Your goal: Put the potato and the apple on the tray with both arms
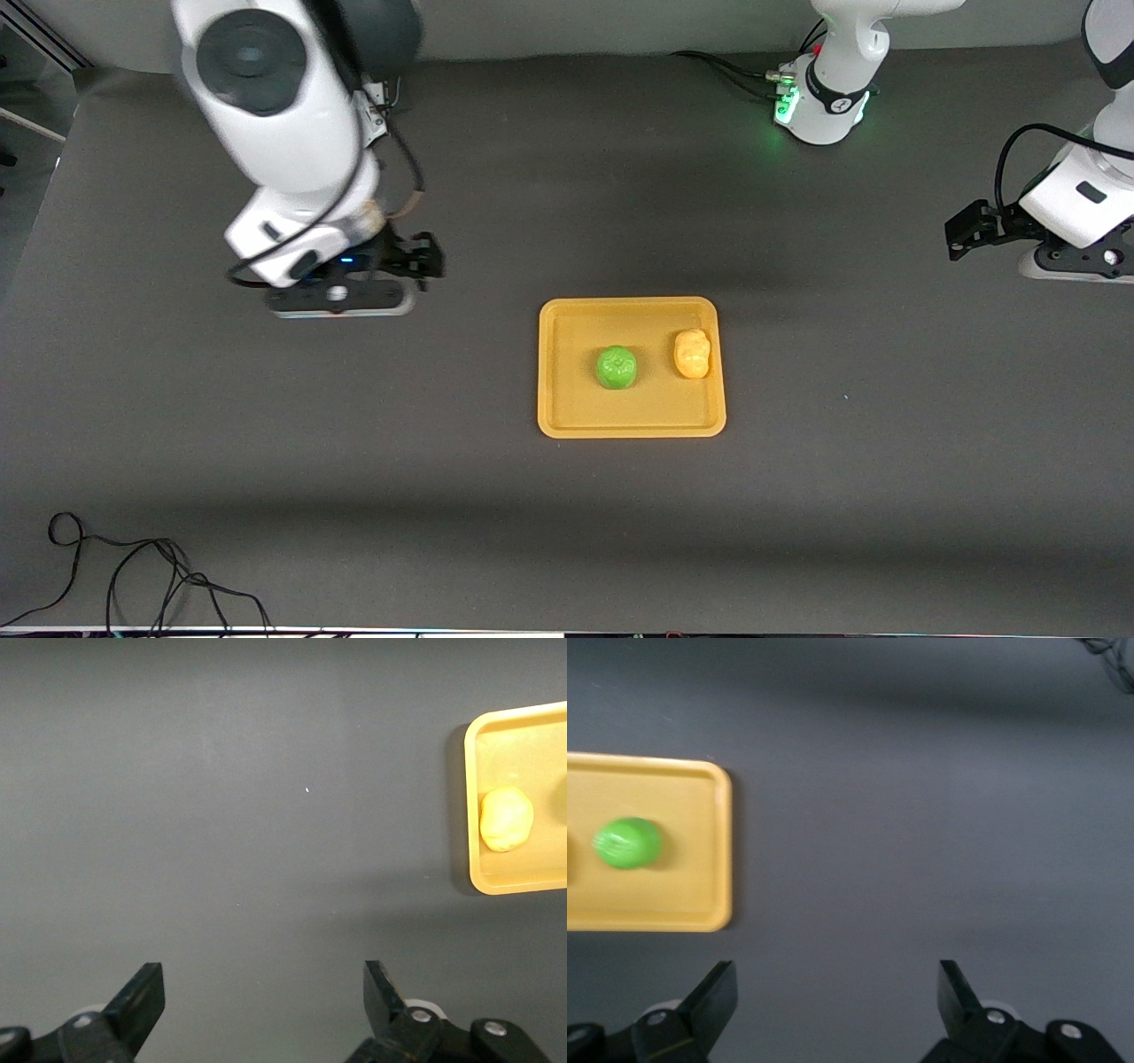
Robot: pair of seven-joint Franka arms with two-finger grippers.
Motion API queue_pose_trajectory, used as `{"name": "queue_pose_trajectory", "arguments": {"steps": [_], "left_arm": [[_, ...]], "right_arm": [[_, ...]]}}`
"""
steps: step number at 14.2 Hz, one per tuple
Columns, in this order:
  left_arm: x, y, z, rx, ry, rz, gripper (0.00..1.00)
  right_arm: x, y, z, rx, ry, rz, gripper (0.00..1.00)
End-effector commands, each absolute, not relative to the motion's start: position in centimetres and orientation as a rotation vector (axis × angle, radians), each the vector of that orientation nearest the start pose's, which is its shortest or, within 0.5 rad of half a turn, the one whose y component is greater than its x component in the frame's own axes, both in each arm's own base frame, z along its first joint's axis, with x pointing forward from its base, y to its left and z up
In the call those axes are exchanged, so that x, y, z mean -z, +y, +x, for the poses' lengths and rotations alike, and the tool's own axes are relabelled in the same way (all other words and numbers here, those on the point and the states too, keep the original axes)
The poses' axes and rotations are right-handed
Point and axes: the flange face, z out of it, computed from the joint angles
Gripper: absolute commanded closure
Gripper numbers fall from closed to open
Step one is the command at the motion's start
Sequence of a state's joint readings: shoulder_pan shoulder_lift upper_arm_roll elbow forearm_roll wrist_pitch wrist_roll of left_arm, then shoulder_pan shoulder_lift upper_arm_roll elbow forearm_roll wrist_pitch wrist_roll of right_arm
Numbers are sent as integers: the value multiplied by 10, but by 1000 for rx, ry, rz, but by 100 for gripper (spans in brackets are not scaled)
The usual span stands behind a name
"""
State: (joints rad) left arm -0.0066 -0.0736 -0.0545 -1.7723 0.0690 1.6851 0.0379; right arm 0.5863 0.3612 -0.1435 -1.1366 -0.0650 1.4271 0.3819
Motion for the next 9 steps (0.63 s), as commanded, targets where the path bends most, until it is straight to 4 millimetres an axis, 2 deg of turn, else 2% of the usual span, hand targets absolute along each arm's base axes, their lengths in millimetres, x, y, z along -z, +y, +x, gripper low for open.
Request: {"name": "queue_pose_trajectory", "arguments": {"steps": [1,2,5,8,9], "left_arm": [[-582,-30,536,-5,142,-3067,0],[-582,-30,536,-5,142,-3067,0],[-582,-28,535,-12,137,-3067,0],[-582,-26,535,-15,137,-3067,0],[-581,-26,535,-17,141,-3067,0]], "right_arm": [[-607,203,570,-80,-173,-3249,0],[-607,166,571,-60,-152,-3233,0],[-598,87,563,-8,-188,-3190,0],[-597,32,565,-7,-142,-3157,0],[-597,21,566,-7,-140,-3157,0]]}}
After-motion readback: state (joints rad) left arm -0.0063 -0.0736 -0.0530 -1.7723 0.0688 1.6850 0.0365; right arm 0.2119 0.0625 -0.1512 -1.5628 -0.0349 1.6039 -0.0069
